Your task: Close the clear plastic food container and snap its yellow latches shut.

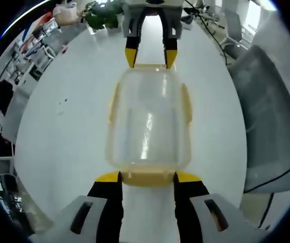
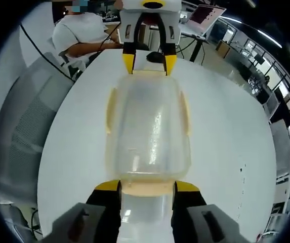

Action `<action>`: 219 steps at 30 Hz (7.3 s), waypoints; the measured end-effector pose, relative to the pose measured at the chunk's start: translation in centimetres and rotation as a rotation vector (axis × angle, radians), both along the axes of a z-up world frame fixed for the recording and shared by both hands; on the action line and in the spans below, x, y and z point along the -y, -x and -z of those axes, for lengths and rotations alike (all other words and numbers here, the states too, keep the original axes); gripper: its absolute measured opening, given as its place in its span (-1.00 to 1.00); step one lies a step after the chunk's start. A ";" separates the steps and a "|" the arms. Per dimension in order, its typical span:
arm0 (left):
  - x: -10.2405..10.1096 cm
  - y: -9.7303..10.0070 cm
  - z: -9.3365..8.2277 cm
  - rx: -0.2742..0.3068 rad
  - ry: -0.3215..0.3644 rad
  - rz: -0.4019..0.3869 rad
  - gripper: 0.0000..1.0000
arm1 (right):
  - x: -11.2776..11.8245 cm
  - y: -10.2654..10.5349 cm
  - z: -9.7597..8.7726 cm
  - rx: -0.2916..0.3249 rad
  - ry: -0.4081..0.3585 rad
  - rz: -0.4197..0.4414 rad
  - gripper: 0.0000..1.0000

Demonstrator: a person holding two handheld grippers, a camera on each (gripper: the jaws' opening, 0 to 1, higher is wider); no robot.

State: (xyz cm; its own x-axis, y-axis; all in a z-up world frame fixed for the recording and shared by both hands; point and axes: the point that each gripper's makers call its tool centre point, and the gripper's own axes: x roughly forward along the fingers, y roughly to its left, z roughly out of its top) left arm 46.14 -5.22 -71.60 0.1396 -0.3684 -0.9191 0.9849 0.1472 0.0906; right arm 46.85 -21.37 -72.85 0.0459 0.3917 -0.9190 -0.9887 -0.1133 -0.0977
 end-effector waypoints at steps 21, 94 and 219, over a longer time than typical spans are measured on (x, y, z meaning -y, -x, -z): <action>4.1 -0.2 0.1 0.005 0.013 0.007 -0.26 | 4.1 -0.2 0.2 -0.011 0.015 0.004 -0.28; 10.2 -0.7 2.8 -0.031 0.032 0.011 -0.26 | 10.3 -0.7 2.2 -0.077 0.039 0.023 -0.28; 11.9 -1.2 2.2 -0.279 0.420 -1.014 -0.46 | 8.0 -0.5 1.4 -0.449 -0.314 1.068 -0.32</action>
